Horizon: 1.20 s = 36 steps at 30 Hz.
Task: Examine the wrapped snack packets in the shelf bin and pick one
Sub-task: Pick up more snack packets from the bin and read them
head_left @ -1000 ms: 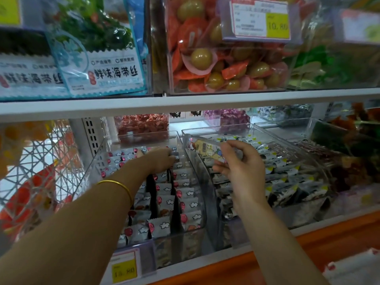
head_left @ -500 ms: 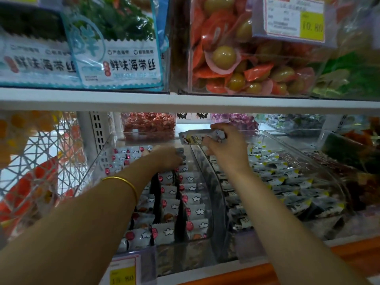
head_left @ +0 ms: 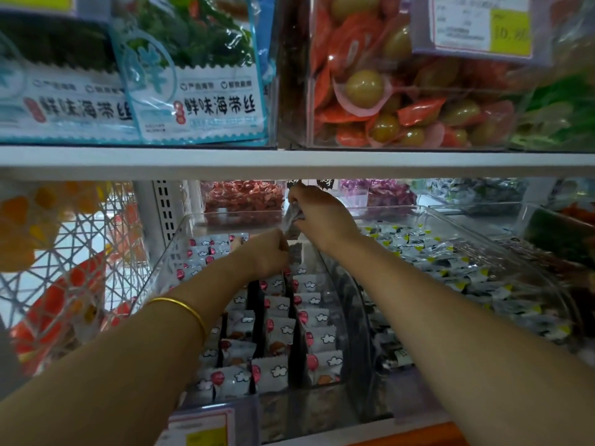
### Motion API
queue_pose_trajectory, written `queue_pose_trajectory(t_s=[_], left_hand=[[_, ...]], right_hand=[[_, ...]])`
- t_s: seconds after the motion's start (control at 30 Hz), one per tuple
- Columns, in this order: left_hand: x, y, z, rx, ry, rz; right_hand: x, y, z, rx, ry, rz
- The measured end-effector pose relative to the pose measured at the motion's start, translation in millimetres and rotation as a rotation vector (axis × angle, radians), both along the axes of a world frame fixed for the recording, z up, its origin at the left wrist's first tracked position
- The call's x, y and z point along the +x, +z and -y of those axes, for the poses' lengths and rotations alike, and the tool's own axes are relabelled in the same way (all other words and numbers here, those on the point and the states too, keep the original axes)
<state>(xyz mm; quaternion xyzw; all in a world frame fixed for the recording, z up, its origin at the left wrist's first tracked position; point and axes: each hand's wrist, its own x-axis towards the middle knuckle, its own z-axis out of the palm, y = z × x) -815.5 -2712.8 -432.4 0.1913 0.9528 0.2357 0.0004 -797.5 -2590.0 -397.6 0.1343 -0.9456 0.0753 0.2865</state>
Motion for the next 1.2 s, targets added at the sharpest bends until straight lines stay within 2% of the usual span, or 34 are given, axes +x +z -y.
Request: queue_pose_trajectory(t_s=[0.1, 0.2, 0.33, 0.43, 0.53, 0.63, 0.77, 0.83, 1.0, 1.07, 1.13, 1.2], left_hand=[[3, 1, 9, -0.052, -0.004, -0.023], [11, 2, 18, -0.100, -0.014, -0.121], [21, -1, 25, -0.253, -0.048, -0.108], [23, -6, 27, -0.391, -0.092, -0.090], [28, -2, 29, -0.362, -0.088, -0.100], [37, 3, 32, -0.303, -0.108, -0.135], [50, -3, 35, -0.409, -0.172, -0.096], [54, -5, 37, -0.467, -0.180, -0.087], [70, 6, 44, -0.288, -0.137, -0.137], [84, 7, 44, -0.244, -0.139, -0.127], [102, 3, 44, -0.247, -0.173, -0.081], [117, -4, 42, -0.323, -0.223, -0.065]], right_hand=[[-10, 1, 4, 0.172, -0.030, 0.075], [-22, 5, 9, 0.324, -0.084, 0.162], [-32, 2, 12, 0.276, -0.116, 0.453], [-33, 0, 12, 0.330, -0.213, 0.598], [-30, 0, 16, 0.381, -0.189, 0.518], [-29, 0, 12, 0.279, -0.083, 0.428], [-29, -2, 10, 0.301, -0.069, 0.558], [-24, -1, 10, 0.222, -0.053, 0.575], [22, 14, 1, -0.200, -0.005, 0.311], [53, 7, -5, -0.326, 0.035, 0.272], [88, -4, -8, -0.431, 0.086, 0.260], [118, -15, -6, -0.451, 0.129, 0.229]])
